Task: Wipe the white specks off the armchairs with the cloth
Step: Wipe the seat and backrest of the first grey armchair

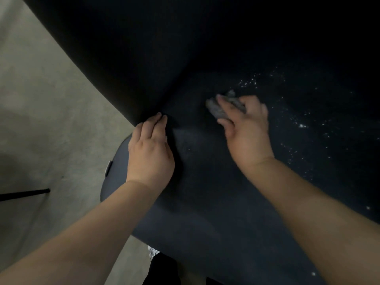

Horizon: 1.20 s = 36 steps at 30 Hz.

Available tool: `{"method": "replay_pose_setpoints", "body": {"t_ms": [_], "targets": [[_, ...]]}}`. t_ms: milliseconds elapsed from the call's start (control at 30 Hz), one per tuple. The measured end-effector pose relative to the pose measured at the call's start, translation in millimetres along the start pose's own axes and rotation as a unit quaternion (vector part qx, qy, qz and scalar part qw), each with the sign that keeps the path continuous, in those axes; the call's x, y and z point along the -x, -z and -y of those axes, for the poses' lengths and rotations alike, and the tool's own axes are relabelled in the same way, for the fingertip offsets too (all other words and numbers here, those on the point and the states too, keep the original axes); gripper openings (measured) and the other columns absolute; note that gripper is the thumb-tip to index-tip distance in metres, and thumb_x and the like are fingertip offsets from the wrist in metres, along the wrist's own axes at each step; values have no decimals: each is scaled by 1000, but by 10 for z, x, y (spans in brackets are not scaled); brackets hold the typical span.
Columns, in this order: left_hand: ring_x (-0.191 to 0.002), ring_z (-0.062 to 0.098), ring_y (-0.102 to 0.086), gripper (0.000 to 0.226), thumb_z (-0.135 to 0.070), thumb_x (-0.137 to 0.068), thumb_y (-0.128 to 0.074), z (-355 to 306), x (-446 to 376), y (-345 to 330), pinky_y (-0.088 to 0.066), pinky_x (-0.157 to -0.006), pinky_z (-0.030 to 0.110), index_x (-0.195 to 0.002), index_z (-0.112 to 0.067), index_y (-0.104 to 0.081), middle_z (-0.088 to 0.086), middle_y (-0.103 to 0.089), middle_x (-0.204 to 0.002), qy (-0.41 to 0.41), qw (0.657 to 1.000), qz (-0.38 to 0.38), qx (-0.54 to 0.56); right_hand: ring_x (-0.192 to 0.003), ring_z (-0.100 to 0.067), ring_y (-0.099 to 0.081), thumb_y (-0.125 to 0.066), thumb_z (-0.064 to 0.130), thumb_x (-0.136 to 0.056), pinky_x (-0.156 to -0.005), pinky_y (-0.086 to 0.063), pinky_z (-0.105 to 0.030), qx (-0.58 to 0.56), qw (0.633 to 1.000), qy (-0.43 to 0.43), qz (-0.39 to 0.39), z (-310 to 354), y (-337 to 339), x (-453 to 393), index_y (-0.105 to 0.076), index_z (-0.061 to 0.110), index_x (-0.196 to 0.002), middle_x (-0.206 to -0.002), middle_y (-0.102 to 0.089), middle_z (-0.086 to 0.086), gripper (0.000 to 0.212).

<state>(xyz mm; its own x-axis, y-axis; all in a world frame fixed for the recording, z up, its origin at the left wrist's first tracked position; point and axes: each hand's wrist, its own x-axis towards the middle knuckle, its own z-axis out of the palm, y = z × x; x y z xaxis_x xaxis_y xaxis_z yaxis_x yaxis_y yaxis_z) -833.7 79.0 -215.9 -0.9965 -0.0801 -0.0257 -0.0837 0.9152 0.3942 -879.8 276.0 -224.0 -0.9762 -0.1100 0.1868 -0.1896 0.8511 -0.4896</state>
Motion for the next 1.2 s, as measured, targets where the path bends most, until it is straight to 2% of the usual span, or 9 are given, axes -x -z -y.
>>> {"method": "replay_pose_setpoints", "body": {"t_ms": [67, 233, 367, 500, 600, 733, 867, 1000, 1200], "targets": [[-126, 33, -40, 53, -14, -86, -41, 9, 25, 16, -30, -109, 41, -137, -5, -48, 11, -47, -141, -4, 1000, 14, -12, -94, -34, -46, -66, 15, -85, -80, -49, -50, 8, 1000, -12, -7, 23, 51, 189, -58, 24, -132, -114, -51, -14, 48], [-127, 32, -38, 55, -27, -90, -32, -46, -1, 22, -29, -108, 42, -140, -9, -45, 8, -44, -144, -10, 999, 38, -31, -93, -32, -47, -73, 15, -79, -76, -50, -44, 1, 993, 107, 49, 269, -55, 374, -62, 25, -127, -112, -53, -10, 50], [-131, 27, -34, 54, -29, -91, -37, -155, -76, -12, -26, -111, 42, -143, -14, -42, 3, -39, -148, -24, 997, 62, -32, -93, -35, -48, -66, 21, -85, -78, -49, -45, 17, 999, 50, 11, -5, -26, -76, -60, 26, -130, -111, -55, -14, 45], [-137, 24, -25, 54, -32, -96, -44, -321, -165, -44, -20, -113, 39, -147, -21, -35, -4, -29, -154, -27, 995, 92, -35, -97, -33, -45, -60, 22, -89, -87, -46, -42, 27, 998, -50, -37, -224, 178, 145, -55, 25, -136, -117, -50, -14, 47], [-136, 23, -26, 55, -32, -94, -49, -495, -248, -94, -24, -111, 43, -146, -21, -36, -4, -29, -154, -48, 994, 97, -27, -96, -32, -45, -56, 23, -88, -85, -46, -41, 28, 999, -25, -23, -147, 206, 382, -56, 25, -135, -116, -51, -15, 46], [-136, 25, -28, 55, -31, -93, -51, -673, -389, -184, -27, -110, 47, -145, -19, -38, -2, -32, -153, -48, 994, 98, -15, -93, -32, -47, -60, 19, -88, -78, -48, -42, 18, 998, 53, 4, -251, 117, -205, -60, 22, -131, -112, -55, -14, 43], [-139, 23, -22, 56, -33, -95, -47, -781, -500, -221, -22, -114, 46, -148, -21, -33, -6, -26, -155, -31, 994, 106, -22, -95, -34, -47, -64, 20, -89, -80, -48, -45, 31, 999, 9, -18, -490, 109, -666, -57, 24, -133, -113, -54, -16, 45], [-140, 20, -18, 57, -35, -96, -44, -871, -559, -228, -19, -115, 44, -149, -22, -29, -7, -22, -156, -44, 992, 119, -20, -95, -32, -45, -61, 19, -89, -82, -42, -36, 27, 996, -61, -60, -531, 237, -261, -55, 23, -136, -115, -51, -14, 47], [-137, 20, -19, 58, -35, -94, -46, -933, -547, -262, -19, -112, 43, -148, -22, -32, -6, -25, -156, -32, 993, 112, -17, -93, -34, -48, -68, 11, -85, -78, -47, -38, 15, 999, 36, -5, -549, 198, -483, -58, 18, -132, -112, -54, -17, 49]]}}
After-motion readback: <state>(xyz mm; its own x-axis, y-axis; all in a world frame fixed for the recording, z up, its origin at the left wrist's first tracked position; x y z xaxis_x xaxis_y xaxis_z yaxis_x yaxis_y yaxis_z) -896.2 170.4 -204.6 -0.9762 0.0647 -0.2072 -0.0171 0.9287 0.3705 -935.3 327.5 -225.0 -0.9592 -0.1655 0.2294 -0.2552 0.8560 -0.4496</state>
